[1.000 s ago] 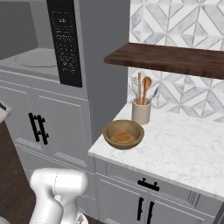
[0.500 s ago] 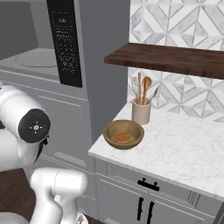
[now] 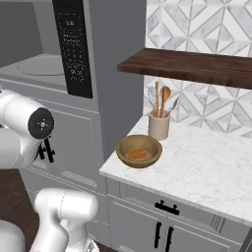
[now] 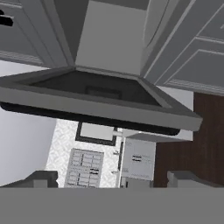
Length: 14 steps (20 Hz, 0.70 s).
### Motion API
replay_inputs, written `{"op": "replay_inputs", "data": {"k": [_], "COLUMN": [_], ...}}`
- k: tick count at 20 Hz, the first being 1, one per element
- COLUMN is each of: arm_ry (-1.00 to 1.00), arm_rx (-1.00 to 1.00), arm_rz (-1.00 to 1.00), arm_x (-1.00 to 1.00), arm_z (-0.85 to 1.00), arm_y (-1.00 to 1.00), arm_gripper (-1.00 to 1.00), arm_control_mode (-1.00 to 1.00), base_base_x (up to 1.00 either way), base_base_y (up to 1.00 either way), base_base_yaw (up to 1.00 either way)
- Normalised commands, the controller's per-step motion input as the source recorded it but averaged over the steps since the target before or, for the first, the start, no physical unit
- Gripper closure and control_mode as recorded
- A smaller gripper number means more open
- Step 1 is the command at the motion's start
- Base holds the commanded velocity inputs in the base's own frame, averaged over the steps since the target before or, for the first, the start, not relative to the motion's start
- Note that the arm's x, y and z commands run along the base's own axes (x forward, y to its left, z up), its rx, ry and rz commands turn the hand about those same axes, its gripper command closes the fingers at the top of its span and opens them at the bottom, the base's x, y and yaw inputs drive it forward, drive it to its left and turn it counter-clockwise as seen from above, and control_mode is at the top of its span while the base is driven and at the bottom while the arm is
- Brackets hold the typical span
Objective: Open the microwave, place the bowl with waffle inside the microwave, then close the microwave door and turn it on.
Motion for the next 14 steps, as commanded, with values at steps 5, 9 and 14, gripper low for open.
{"op": "replay_inputs", "data": {"k": [5,9,14], "arm_ry": [0.17,0.09,0.03], "arm_rx": [0.08,0.04,-0.05], "arm_rz": [0.0,0.0,0.0], "arm_x": [0.43,0.48,0.45], "arm_z": [0.12,-0.02,-0.18], "arm_y": [0.08,0.02,0.09], "arm_gripper": [-1.0,-1.0,-1.0], "arm_control_mode": [-1.0,-1.0,-1.0], "base_base_x": [0.0,0.0,0.0], "base_base_y": [0.0,0.0,0.0], "base_base_yaw": [0.0,0.0,0.0]}}
